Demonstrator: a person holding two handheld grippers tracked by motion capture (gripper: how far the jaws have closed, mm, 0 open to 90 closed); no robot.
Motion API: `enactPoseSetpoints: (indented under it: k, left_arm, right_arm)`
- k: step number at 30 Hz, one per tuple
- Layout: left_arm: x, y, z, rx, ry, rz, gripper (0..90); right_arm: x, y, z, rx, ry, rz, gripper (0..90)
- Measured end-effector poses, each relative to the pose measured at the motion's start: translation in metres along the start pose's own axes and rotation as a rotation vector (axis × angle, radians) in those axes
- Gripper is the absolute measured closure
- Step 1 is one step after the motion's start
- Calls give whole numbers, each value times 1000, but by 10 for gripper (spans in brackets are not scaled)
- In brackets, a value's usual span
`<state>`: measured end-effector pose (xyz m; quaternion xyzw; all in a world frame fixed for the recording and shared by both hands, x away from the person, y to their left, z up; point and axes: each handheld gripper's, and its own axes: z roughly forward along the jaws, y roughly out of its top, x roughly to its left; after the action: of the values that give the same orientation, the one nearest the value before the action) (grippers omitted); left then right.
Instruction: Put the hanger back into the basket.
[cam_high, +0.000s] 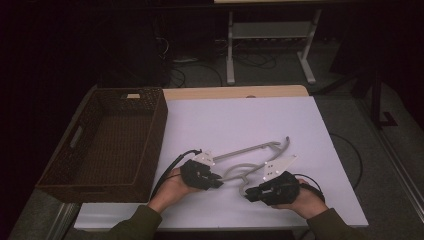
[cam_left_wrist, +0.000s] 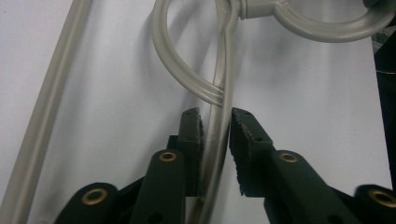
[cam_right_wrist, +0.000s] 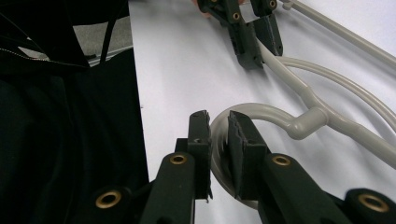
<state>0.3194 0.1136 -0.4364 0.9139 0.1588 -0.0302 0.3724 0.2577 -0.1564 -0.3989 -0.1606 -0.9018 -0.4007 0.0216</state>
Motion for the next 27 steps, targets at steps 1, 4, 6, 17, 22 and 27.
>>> enactPoseSetpoints:
  k: [1,4,6,17,22,27]
  left_arm:
    - [1,0,0,-1,-6,-6,763]
    - [2,0,0,-3,-19,-4,770]
    - [1,-1,-1,0,-29,2,781]
    - [-1,1,-1,10,-44,34,821]
    - [-2,2,0,21,-46,35,822]
    - [-2,2,-2,7,-48,24,823]
  right_arm:
    - [0,0,0,-2,0,0,792]
    - [-1,0,0,-9,5,3,792]
    - [-1,0,-1,-9,7,1,792]
    - [-3,-3,-5,-39,1,35,781]
    - [-5,-2,-8,-85,-23,40,569]
    - [-7,-2,-16,-141,-95,61,341]
